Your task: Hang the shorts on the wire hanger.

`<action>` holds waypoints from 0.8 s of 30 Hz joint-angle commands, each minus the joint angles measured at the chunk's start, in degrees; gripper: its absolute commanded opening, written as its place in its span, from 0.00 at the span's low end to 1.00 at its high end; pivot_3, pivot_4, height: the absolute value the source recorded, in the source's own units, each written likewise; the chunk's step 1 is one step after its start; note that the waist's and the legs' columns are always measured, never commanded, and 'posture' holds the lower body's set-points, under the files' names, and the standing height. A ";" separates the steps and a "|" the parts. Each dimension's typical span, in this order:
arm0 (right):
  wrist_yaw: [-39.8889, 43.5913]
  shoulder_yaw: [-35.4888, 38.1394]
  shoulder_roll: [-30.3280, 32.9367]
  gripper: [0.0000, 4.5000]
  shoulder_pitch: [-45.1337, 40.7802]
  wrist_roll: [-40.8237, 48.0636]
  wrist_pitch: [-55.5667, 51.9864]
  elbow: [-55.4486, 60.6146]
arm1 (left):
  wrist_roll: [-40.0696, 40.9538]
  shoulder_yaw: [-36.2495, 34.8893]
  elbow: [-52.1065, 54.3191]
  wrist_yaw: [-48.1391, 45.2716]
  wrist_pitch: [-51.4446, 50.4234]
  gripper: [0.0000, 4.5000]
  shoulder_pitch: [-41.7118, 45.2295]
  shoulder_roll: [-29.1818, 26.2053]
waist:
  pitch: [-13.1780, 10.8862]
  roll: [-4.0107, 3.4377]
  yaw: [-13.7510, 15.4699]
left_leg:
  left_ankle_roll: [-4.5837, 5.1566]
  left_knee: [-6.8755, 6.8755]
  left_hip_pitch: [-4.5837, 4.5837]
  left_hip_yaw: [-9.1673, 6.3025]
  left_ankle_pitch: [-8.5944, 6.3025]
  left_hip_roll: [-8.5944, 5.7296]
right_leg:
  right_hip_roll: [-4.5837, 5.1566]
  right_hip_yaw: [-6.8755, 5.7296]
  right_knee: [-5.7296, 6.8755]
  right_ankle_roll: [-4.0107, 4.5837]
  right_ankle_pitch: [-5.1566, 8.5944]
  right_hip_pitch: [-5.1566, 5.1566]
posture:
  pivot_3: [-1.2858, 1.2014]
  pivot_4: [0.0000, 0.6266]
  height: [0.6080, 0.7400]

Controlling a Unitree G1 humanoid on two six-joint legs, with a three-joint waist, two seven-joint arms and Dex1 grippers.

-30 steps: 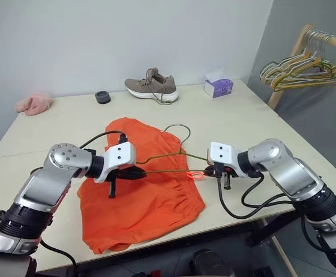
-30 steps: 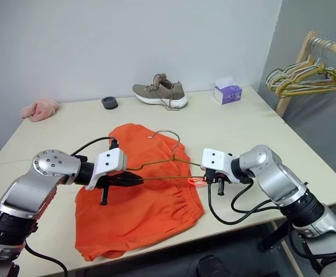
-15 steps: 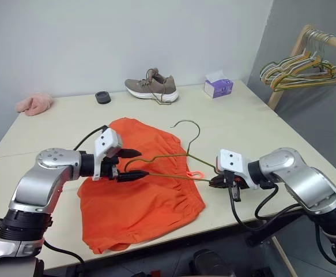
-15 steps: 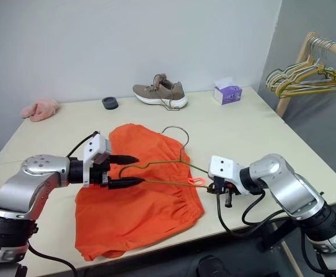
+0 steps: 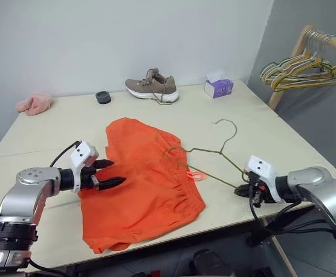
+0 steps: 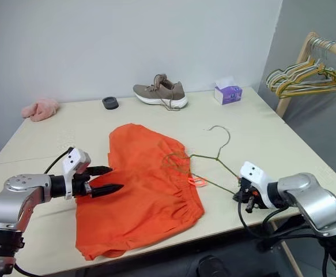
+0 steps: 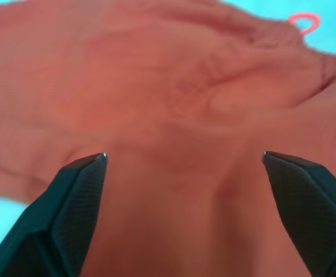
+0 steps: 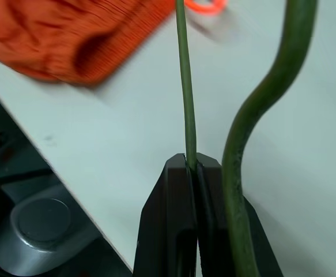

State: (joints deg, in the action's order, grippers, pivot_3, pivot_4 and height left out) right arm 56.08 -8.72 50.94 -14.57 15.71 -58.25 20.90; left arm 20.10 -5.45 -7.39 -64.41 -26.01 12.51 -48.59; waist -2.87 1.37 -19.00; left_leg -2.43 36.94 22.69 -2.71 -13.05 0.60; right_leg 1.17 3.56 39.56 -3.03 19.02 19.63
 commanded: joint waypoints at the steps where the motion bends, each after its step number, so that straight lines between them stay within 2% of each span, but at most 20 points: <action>1: -1.39 2.61 1.11 0.00 -0.53 0.51 -0.19 -1.99 | 0.50 -0.51 1.91 -0.56 1.42 0.99 0.15 0.03 | -0.01 -0.01 -0.06 | 0.00 0.00 0.00 0.02 0.00 0.00 | 0.00 0.02 0.00 0.00 0.00 0.00 | 0.37 0.00 1.00; 10: 0.84 -1.80 3.46 0.00 0.98 1.31 0.28 -4.52 | 3.02 -2.20 5.48 -1.39 1.73 0.99 -1.23 0.87 | -0.01 -0.02 -0.11 | 0.00 -0.05 0.02 0.03 0.00 0.06 | -0.03 0.03 -0.08 0.00 0.00 0.02 | 0.38 0.00 1.00; 16: 2.74 -5.20 3.36 0.00 -2.01 2.70 -0.41 -4.08 | 4.55 -2.67 6.90 -1.25 0.72 0.99 -0.24 0.49 | -0.01 -0.02 -0.08 | 0.00 -0.01 -0.02 0.05 0.00 0.06 | -0.04 0.05 -0.06 0.00 0.00 0.00 | 0.38 0.00 1.00; 24: 2.55 -5.12 2.72 0.00 -7.69 3.55 -0.14 -3.79 | 3.25 -5.13 1.47 2.36 3.03 0.99 2.46 0.18 | -0.01 -0.03 0.18 | 0.00 -0.03 0.00 0.04 0.00 0.06 | -0.05 0.04 -0.09 -0.01 0.00 0.01 | 0.39 0.00 1.00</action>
State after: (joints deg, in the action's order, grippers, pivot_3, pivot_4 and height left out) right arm 57.95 -14.71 53.25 -21.07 18.52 -59.06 15.47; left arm 23.65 -8.60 -5.51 -62.76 -24.35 13.71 -47.66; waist -2.88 1.34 -18.82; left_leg -2.43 36.91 22.71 -2.68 -13.06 0.67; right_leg 1.12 3.59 39.46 -3.04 19.03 19.65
